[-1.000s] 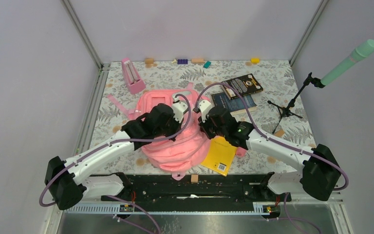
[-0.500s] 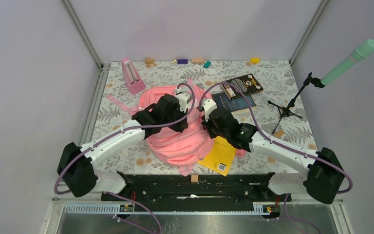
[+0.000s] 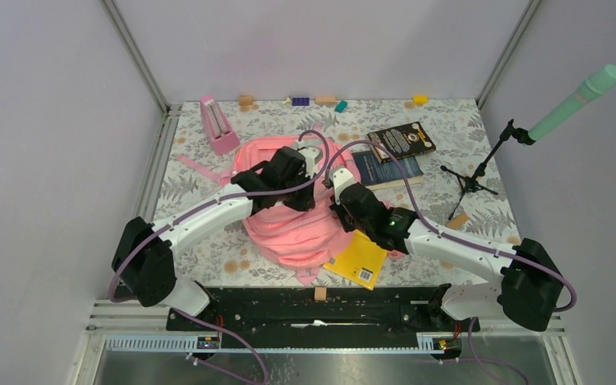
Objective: Pack the student bag
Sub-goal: Unzip the student bag at the center of the board, then pick up the stationery from the center of the board, then place the stationery in the student bag.
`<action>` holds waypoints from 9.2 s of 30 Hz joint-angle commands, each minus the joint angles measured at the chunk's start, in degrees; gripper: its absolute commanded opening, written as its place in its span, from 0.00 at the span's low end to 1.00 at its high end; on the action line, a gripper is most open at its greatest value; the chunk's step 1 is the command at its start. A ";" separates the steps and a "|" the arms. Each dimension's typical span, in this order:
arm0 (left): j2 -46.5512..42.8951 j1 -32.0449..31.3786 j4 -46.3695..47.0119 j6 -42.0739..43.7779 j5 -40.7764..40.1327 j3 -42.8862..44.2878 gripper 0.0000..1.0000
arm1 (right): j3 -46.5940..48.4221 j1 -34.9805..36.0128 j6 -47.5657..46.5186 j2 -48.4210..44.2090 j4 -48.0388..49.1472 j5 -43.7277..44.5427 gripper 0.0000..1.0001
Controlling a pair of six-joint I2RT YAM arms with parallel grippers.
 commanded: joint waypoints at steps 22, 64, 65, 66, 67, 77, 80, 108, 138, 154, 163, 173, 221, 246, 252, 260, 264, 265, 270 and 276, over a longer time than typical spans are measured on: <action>-18.55 1.27 5.33 14.86 -1.15 -7.03 0.87 | 4.52 3.25 2.72 -0.64 -0.39 -1.95 0.00; -13.72 7.81 -3.02 18.44 6.62 -11.09 0.06 | 2.90 -3.68 -8.00 -3.34 -3.95 -8.36 0.00; -13.65 7.81 -2.91 18.39 7.26 -11.03 0.04 | 2.92 -3.20 -8.47 -3.24 -4.01 -7.45 0.00; -13.63 7.81 -2.86 18.39 7.87 -11.01 0.01 | 2.97 -2.74 -8.91 -2.96 -4.03 -6.51 0.00; -13.63 7.81 -2.79 18.39 8.41 -11.00 0.00 | 3.05 -2.06 -9.27 -2.58 -4.04 -5.44 0.00; -13.42 7.81 -1.89 15.39 13.97 -10.66 0.00 | 3.03 5.51 -9.31 1.05 -0.54 1.87 0.00; -13.43 7.90 -1.80 15.02 14.85 -10.52 0.00 | 2.46 7.13 -8.16 1.50 1.63 2.05 0.00; -13.91 11.78 1.68 10.56 24.45 -10.21 0.00 | 12.62 17.34 -0.28 14.52 9.20 0.72 0.00; -15.80 16.14 5.00 7.78 32.53 -11.07 0.00 | 24.57 21.36 -8.07 24.80 10.26 -7.54 0.04; -16.85 16.87 4.89 8.02 32.28 -11.42 0.00 | 12.68 21.34 -6.54 10.94 11.40 2.62 0.59; -17.94 17.29 5.41 7.97 31.42 -12.00 0.00 | 6.82 19.89 -4.11 2.39 8.89 12.46 0.71; -21.18 17.89 6.29 8.11 31.15 -13.31 0.00 | -1.63 5.50 14.05 -12.74 -6.55 14.30 0.72; -23.29 18.00 3.38 9.52 26.01 -13.90 0.00 | -19.04 -32.17 33.61 -10.95 -17.05 -2.38 0.70; -23.28 18.00 3.38 9.60 25.60 -13.99 0.00 | -22.80 -32.18 28.48 -26.59 -14.39 -6.09 0.00; -23.19 18.00 3.39 9.69 25.60 -13.99 0.00 | -19.49 -32.19 23.41 -26.65 -14.74 -18.83 0.00; -23.50 18.00 3.37 9.78 25.59 -14.14 0.00 | -14.60 -32.11 21.88 -21.39 -14.91 -37.19 0.00; -23.38 18.00 3.39 9.78 25.74 -14.08 0.00 | -12.23 -32.07 22.80 -20.00 -16.07 -44.88 0.00; -23.34 18.00 3.35 9.78 25.74 -14.01 0.00 | -11.56 -32.02 23.02 -19.52 -16.90 -46.28 0.00; -23.46 18.00 3.34 9.79 25.69 -14.08 0.00 | -8.48 -30.69 23.70 -17.52 -19.37 -51.11 0.00; -23.29 18.00 3.35 9.69 25.81 -14.01 0.00 | -5.94 -25.56 24.40 -13.35 -20.33 -50.57 0.00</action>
